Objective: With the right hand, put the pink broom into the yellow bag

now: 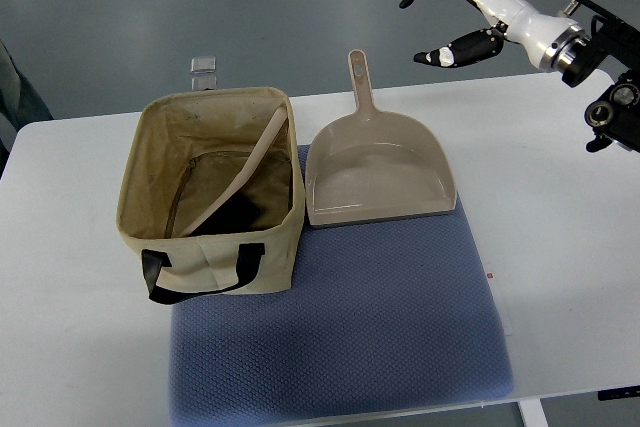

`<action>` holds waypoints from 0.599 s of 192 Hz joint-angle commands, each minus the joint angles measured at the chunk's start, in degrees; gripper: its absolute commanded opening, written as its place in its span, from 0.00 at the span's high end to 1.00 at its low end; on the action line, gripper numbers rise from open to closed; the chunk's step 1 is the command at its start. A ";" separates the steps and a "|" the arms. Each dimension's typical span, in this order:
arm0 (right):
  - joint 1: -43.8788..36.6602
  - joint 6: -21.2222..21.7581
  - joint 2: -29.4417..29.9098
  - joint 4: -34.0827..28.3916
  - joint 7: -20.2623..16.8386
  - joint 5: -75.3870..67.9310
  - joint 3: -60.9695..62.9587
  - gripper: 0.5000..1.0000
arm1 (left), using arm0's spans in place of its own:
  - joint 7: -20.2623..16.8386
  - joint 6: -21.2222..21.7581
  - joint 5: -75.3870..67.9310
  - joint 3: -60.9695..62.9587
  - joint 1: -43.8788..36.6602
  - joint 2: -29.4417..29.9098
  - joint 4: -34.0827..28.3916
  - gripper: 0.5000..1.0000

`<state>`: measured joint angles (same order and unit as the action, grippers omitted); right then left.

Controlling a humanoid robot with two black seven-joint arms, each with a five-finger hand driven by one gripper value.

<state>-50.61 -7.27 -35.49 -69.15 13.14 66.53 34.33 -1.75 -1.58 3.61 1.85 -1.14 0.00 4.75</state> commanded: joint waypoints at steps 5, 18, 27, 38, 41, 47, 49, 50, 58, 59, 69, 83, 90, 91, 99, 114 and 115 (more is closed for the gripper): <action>9.83 3.58 3.24 -0.02 -3.12 0.18 14.89 0.35 | -0.01 0.00 0.00 0.00 0.00 0.00 0.00 0.00; 13.26 4.81 5.52 -0.02 -4.70 0.35 20.51 0.35 | -0.01 0.00 0.00 0.00 0.00 0.00 0.00 0.00; 15.54 5.07 7.19 -0.02 -6.19 0.35 24.37 0.35 | -0.01 0.00 0.00 0.00 0.00 0.00 0.00 0.00; 17.39 5.16 9.03 -0.02 -7.51 0.35 27.45 0.35 | -0.01 0.00 0.00 0.00 0.00 0.00 0.00 0.00; 17.65 5.16 9.48 -0.02 -7.78 0.27 28.07 0.35 | -0.01 0.00 0.00 0.00 0.00 0.00 0.00 0.00; 18.62 5.25 10.88 -0.02 -8.65 0.18 30.09 0.35 | -0.01 0.00 0.00 0.00 0.00 0.00 0.00 0.00; 18.88 5.25 11.41 -0.02 -8.92 0.18 30.70 0.35 | -0.01 0.00 0.00 0.00 0.00 0.00 0.00 0.00; 18.88 5.25 11.41 -0.02 -8.92 0.18 30.71 0.35 | -0.01 0.00 0.00 0.00 0.00 0.00 0.00 0.00; 20.11 5.60 13.26 -0.02 -9.97 0.18 33.26 0.35 | -0.01 0.00 0.00 0.00 0.00 0.00 0.00 0.00; 20.46 5.68 13.78 -0.02 -10.23 0.09 33.95 0.35 | -0.01 0.00 0.00 0.00 0.00 0.00 0.00 0.00; 21.78 5.95 15.81 -0.02 -10.94 0.09 36.60 0.35 | -0.01 0.00 0.00 0.00 0.00 0.00 0.00 0.00; 24.07 6.56 19.05 -0.02 -11.29 0.00 40.11 0.35 | -0.01 0.00 0.00 0.00 0.00 0.00 0.00 0.00; 24.95 6.74 20.46 -0.02 -11.20 -0.08 41.08 0.32 | -0.01 0.00 0.00 0.00 0.00 0.00 0.00 0.00; 25.21 6.83 20.90 -0.02 -11.20 -0.08 41.43 0.29 | -0.01 0.00 0.00 0.00 0.00 0.00 0.00 0.00; 26.44 6.56 22.57 -0.02 -11.03 -0.17 42.83 0.24 | -0.01 0.00 0.00 0.00 0.00 0.00 0.00 0.00; 28.90 6.48 25.64 -0.02 -10.50 -0.17 45.47 0.17 | -0.01 0.00 0.00 0.00 0.00 0.00 0.00 0.00; 28.90 6.48 25.65 -0.02 -10.50 -0.17 45.47 0.17 | -0.01 0.00 0.00 0.00 0.00 0.00 0.00 0.00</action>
<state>-24.76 -0.71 -13.84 -69.17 2.07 66.42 76.39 -1.75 -1.58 3.61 1.85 -1.14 0.00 4.75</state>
